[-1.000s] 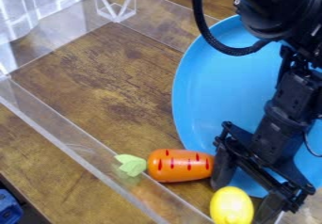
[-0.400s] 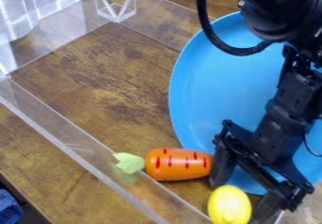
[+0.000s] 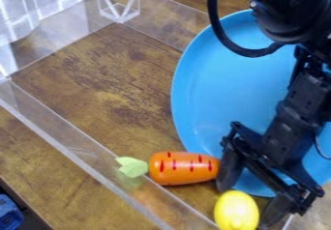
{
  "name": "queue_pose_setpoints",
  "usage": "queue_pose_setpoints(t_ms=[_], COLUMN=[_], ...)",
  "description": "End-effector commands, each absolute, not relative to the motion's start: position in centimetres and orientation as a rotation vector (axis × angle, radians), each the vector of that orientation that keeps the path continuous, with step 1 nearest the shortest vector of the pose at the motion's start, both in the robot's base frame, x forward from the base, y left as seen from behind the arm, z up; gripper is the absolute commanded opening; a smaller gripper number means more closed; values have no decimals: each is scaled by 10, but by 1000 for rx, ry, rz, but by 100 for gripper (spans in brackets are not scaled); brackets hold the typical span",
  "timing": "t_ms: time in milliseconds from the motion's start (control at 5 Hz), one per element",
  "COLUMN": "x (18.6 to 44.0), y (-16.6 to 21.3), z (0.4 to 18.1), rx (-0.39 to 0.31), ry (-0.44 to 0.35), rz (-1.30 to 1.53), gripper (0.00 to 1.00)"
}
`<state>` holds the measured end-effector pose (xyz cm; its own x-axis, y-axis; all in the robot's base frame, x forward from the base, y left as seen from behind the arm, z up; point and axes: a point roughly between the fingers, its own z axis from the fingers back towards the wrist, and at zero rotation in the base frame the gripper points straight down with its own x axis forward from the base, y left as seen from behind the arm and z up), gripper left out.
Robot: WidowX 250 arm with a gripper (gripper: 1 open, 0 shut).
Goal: Remove the lemon from the blue tray and put it on the table
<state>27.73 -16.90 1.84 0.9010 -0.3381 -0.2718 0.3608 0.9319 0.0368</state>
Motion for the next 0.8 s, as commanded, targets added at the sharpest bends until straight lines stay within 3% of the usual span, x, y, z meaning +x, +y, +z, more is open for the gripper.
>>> queue_pose_setpoints(t_ms=[0, 600], x=[287, 290], y=[-167, -176], z=[25, 27], rx=[83, 100], ry=[243, 259], rz=[-344, -351], gripper=[100, 100])
